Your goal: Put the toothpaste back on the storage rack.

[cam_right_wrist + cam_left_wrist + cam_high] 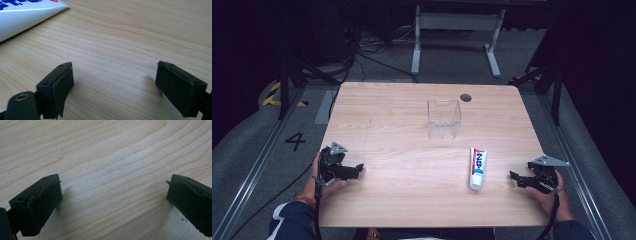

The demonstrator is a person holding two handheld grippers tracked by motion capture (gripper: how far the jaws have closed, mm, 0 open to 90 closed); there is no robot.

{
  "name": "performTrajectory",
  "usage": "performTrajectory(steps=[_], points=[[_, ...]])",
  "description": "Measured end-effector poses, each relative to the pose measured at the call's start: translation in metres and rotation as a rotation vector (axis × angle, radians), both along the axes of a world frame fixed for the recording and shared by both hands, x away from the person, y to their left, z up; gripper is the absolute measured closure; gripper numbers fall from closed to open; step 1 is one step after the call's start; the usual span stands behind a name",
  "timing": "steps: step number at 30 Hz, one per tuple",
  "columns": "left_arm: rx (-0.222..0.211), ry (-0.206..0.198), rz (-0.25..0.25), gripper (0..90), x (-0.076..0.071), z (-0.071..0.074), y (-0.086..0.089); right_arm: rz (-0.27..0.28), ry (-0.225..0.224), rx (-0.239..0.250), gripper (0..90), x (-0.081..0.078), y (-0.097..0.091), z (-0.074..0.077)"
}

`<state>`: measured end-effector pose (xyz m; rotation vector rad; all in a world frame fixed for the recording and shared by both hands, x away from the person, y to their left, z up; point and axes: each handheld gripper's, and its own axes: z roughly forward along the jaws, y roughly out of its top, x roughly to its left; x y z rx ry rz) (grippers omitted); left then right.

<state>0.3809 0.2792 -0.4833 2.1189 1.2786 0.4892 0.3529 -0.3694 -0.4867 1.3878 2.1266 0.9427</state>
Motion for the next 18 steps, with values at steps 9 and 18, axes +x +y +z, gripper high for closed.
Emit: performTrajectory(steps=[9,18], points=[[-0.005,0.003,-0.012,0.2,-0.0015,-0.0002,0.0003,0.004,0.000,-0.004,15.4,-0.0001,-0.0006,0.0000],[-0.005,0.001,-0.041,0.1,-0.0035,-0.0002,-0.0003,-0.008,0.028,-0.015,15.4,0.0010,0.0006,0.0026]])
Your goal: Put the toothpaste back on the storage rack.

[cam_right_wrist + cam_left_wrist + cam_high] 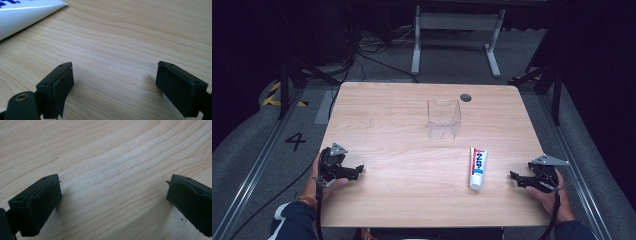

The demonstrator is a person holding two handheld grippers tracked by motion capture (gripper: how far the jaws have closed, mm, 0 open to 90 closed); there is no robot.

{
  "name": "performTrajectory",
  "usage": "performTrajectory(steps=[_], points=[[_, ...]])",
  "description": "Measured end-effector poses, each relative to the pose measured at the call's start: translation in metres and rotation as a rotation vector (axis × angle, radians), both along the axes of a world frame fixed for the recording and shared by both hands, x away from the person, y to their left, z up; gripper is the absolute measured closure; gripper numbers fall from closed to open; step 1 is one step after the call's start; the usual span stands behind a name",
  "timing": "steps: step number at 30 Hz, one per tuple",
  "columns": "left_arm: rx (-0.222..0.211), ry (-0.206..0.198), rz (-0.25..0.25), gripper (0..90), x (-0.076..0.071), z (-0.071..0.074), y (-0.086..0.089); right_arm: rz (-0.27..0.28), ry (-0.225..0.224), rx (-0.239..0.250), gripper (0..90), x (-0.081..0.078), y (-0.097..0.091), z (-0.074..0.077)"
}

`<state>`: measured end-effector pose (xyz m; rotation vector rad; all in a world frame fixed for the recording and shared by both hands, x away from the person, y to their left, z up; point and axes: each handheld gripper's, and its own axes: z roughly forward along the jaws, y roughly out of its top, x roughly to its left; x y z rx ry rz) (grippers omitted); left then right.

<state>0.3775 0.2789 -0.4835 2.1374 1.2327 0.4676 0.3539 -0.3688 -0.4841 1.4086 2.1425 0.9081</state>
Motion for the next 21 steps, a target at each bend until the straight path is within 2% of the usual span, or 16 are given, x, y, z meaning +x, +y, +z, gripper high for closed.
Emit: performTrajectory(steps=[2,7,11,21], points=[[-0.001,0.003,-0.012,0.2,-0.002,0.000,0.000,-0.003,0.025,-0.007,16.0,0.000,0.002,0.002],[0.001,0.008,-0.012,0.2,-0.005,0.000,-0.001,0.009,0.040,0.009,19.6,-0.001,0.004,0.005],[-0.003,0.018,-0.028,0.1,-0.005,0.001,0.000,0.023,0.030,0.024,21.7,-0.001,0.009,0.012],[0.004,0.008,-0.031,0.2,-0.006,0.001,0.000,0.106,0.006,-0.010,23.1,0.001,0.040,0.032]])
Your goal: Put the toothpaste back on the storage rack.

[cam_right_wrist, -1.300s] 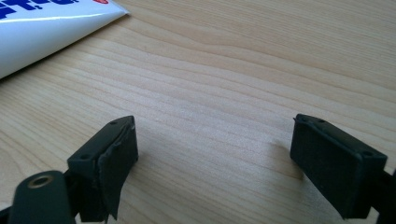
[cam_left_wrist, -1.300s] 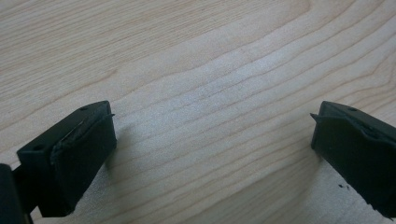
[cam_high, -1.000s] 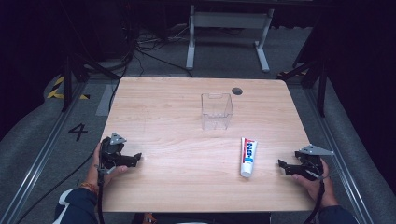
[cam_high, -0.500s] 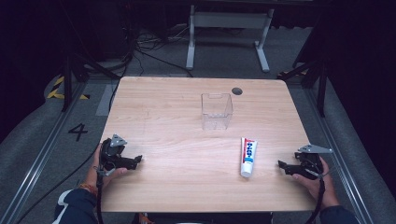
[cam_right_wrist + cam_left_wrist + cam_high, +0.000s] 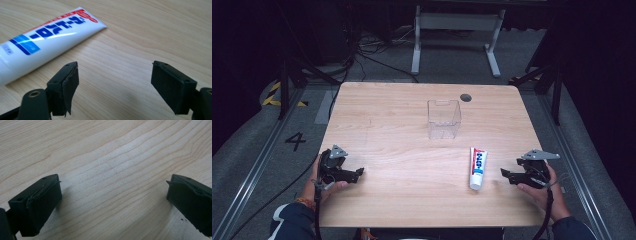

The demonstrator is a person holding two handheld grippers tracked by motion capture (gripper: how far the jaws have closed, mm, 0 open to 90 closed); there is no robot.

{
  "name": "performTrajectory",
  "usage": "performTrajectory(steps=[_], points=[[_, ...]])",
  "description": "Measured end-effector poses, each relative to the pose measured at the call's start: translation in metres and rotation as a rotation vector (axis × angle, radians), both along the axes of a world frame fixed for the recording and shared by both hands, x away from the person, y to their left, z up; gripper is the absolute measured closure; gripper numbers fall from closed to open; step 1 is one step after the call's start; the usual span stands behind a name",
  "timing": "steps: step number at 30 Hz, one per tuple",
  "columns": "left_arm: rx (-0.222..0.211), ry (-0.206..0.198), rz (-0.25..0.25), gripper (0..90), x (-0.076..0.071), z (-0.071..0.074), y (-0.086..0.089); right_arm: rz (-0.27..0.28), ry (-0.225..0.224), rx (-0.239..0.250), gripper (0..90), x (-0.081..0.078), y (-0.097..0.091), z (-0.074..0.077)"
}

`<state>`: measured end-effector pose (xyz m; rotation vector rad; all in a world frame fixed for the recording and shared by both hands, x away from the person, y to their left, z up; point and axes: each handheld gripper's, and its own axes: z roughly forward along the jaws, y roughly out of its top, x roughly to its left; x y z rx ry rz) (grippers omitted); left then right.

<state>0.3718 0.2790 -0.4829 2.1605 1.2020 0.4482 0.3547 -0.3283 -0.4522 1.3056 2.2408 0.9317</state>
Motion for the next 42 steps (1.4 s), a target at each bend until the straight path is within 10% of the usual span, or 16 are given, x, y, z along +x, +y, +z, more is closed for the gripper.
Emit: performTrajectory(steps=[29,42], points=[[-0.004,-0.001,0.000,0.2,0.000,0.000,0.000,0.115,0.076,-0.066,24.7,0.032,0.079,0.016],[-0.002,0.004,-0.009,0.2,-0.001,0.000,0.001,0.032,0.193,-0.026,20.6,0.052,0.091,0.008]])
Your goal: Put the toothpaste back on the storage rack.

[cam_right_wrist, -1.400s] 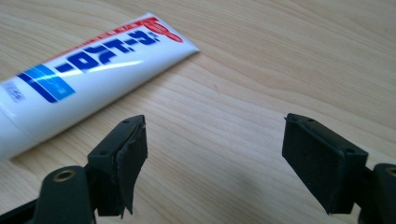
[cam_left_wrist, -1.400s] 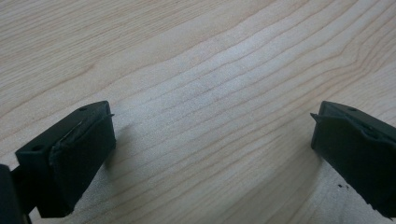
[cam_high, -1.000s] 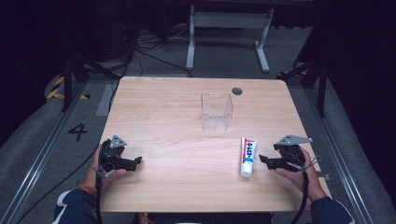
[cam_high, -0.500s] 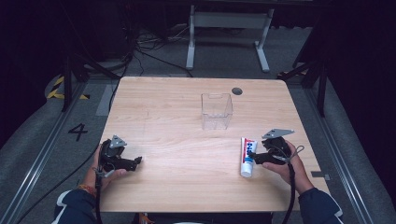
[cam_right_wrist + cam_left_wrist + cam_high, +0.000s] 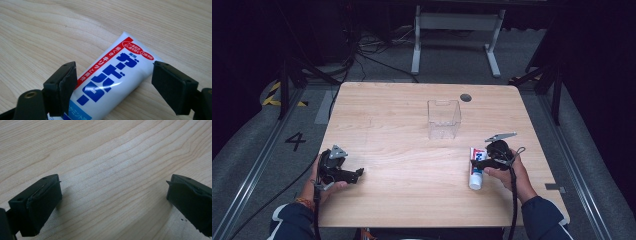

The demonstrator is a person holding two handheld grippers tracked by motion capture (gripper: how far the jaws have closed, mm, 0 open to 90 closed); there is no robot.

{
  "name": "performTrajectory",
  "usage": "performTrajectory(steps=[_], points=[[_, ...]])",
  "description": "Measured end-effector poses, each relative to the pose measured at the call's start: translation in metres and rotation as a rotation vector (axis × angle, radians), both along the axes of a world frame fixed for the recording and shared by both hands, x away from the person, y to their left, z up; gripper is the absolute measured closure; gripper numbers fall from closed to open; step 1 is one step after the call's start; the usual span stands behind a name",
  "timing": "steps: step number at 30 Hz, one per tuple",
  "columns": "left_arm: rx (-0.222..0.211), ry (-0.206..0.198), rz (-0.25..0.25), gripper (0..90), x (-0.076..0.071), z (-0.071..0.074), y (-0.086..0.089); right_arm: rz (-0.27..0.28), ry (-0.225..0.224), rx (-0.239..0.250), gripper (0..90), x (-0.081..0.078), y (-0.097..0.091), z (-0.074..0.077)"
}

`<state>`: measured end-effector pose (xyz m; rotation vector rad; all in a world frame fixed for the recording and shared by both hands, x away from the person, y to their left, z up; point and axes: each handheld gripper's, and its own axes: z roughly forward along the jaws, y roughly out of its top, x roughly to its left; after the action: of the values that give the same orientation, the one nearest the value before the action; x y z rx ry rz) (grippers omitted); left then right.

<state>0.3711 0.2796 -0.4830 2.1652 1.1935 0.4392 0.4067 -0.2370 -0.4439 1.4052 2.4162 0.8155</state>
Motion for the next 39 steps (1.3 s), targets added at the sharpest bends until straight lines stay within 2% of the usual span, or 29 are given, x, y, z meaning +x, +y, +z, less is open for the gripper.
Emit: performTrajectory(steps=[3,4,5,8,9,12,16,20,26,31,39], points=[[-0.001,0.000,0.000,0.2,0.000,0.000,0.000,0.006,0.032,-0.023,20.7,0.002,0.006,-0.003],[0.000,0.000,0.000,0.2,0.000,0.000,0.000,0.010,0.042,-0.033,18.0,0.003,0.009,-0.006],[0.000,0.000,0.000,0.2,0.000,0.000,0.000,0.007,0.049,-0.066,18.3,0.006,0.012,-0.009],[0.000,0.000,0.000,0.2,0.000,0.000,0.000,0.000,0.063,-0.068,18.0,0.009,0.013,-0.012],[0.000,0.000,0.000,0.2,0.000,0.000,0.000,-0.009,0.083,-0.070,17.3,0.011,0.013,-0.015],[0.000,0.000,0.000,0.2,0.000,0.000,0.000,-0.007,0.079,-0.080,17.4,0.012,0.014,-0.016],[-0.001,0.000,0.001,0.2,0.000,0.000,0.000,0.001,0.071,-0.133,28.5,0.010,0.022,-0.014],[-0.001,0.000,0.001,0.2,0.000,0.000,0.000,0.009,0.075,-0.135,38.2,0.010,0.027,-0.012],[-0.001,-0.004,0.004,0.4,0.000,0.000,0.000,0.078,0.084,-0.153,47.2,0.011,0.029,-0.009],[-0.002,-0.003,0.004,0.3,0.000,0.000,0.000,0.132,0.064,-0.184,57.6,0.009,0.030,-0.006],[-0.002,-0.003,0.004,0.4,0.000,0.000,0.000,0.172,0.057,-0.145,65.8,0.006,0.024,0.000]])
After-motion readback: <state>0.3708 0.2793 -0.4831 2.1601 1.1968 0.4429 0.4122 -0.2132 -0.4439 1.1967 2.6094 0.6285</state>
